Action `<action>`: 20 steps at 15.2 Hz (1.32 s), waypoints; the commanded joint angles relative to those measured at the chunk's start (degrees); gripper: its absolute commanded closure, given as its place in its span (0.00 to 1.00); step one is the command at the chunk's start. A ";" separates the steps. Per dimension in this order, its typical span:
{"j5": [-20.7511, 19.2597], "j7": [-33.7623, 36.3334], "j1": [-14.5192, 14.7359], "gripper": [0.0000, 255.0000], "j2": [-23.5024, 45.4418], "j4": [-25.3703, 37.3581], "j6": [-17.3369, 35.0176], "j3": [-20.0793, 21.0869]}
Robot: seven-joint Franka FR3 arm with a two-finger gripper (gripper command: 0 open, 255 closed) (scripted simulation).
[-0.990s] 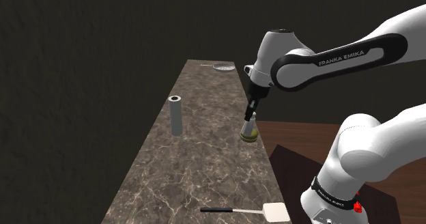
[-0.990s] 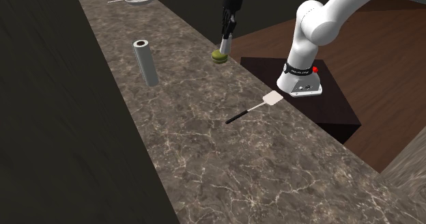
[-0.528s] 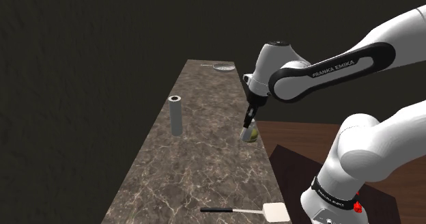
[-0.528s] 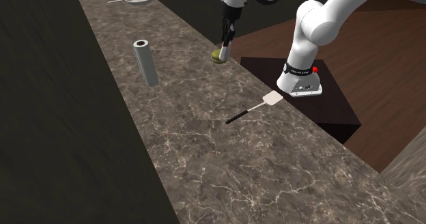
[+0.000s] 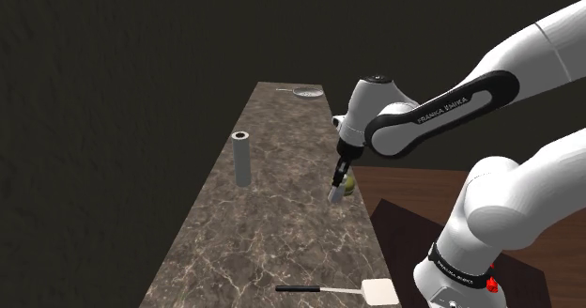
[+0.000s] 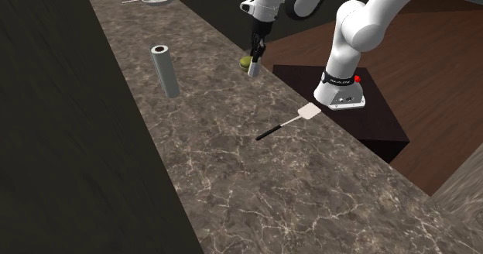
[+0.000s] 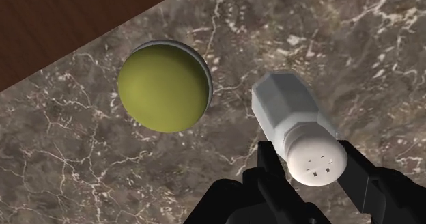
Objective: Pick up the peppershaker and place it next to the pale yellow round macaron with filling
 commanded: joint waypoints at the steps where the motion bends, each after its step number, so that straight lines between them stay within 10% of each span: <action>1: -0.12 0.24 -0.06 1.00 1.23 -0.85 2.13 0.12; 13: -0.56 0.67 -0.42 1.00 5.00 -2.20 7.25 0.32; 14: -0.56 0.67 -0.42 0.00 4.99 -2.20 7.24 0.32; 20: -0.25 0.49 -0.13 0.00 2.26 -1.82 4.12 0.25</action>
